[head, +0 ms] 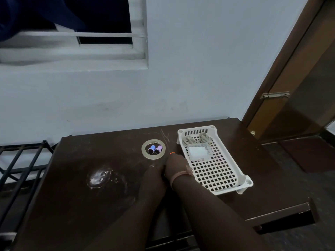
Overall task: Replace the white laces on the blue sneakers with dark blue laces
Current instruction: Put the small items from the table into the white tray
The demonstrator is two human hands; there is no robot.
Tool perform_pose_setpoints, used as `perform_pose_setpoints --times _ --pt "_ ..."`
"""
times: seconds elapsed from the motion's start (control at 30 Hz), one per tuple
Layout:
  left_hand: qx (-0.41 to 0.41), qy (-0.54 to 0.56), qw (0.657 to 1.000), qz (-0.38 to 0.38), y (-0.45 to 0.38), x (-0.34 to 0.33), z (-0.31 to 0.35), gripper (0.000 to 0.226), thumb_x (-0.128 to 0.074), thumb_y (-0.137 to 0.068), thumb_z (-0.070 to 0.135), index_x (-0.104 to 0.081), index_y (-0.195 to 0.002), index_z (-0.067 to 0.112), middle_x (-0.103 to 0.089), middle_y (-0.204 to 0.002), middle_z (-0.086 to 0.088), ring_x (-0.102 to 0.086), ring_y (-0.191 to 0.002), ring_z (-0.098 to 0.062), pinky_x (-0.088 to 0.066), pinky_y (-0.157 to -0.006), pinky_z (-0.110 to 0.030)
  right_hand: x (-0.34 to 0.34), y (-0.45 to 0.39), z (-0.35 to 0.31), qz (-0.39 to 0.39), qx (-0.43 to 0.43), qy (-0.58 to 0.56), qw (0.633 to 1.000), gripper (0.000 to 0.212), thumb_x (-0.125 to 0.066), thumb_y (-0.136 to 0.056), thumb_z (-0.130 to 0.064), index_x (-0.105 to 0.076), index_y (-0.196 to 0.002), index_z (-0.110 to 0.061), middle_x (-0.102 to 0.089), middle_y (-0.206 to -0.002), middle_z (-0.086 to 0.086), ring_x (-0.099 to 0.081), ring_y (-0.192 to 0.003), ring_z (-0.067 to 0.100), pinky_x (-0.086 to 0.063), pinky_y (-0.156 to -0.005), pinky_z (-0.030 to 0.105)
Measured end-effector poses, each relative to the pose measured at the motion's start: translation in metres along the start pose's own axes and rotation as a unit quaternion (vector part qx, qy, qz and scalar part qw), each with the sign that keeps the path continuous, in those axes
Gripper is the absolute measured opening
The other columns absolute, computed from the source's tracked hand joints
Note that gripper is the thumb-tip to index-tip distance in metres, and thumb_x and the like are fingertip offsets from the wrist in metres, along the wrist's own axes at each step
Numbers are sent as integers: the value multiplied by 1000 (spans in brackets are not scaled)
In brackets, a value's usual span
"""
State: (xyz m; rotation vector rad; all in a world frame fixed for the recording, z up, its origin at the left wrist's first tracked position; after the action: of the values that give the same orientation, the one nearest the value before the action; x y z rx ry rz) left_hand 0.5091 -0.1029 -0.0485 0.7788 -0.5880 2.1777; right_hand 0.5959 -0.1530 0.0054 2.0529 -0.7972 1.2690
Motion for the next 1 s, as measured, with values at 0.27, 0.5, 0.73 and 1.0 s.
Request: perform_pose_setpoints --times 0.27,0.5,0.73,1.0 --pt "71 33 996 36 -3 15 0 11 -62 -89 19 -68 -80 21 -68 -77 8 -63 -74 -12 -45 -61 -30 4 2 -4 20 39 -32 999 19 -65 -79 -19 -59 -97 -16 -65 -101 8 -65 -98 30 -56 -80 37" --pt "106 37 992 61 -10 10 15 14 -66 -87 29 -58 -76 25 -63 -76 10 -58 -79 -12 -38 -63 -28 79 10 68 281 -37 -172 944 12 -44 -85 -12 -54 -92 -10 -63 -85 8 -60 -82 26 -48 -71 35" --pt "65 30 995 72 -18 -9 59 7 -61 -90 30 -58 -84 28 -63 -79 12 -59 -74 -6 -49 -70 -34 73 6 159 202 -151 -71 965 17 -56 -92 -11 -66 -106 -11 -71 -100 11 -66 -95 31 -50 -77 32" --pt "52 -1 997 61 -29 -9 73 3 -57 -89 30 -58 -87 31 -62 -84 13 -59 -78 -6 -53 -71 -38 63 -7 158 174 -139 -56 973 18 -59 -90 -10 -65 -107 -10 -71 -102 11 -66 -97 30 -51 -81 33"
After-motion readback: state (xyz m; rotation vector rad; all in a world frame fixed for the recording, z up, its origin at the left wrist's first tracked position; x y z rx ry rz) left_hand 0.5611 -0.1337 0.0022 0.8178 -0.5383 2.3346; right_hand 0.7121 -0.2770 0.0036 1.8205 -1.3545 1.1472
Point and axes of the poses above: each hand's wrist, its own y-axis away from the middle knuckle, its own x-axis out of the back of the hand, z = x × y, the point moved 5 cm from there along -y, towards the middle knuckle
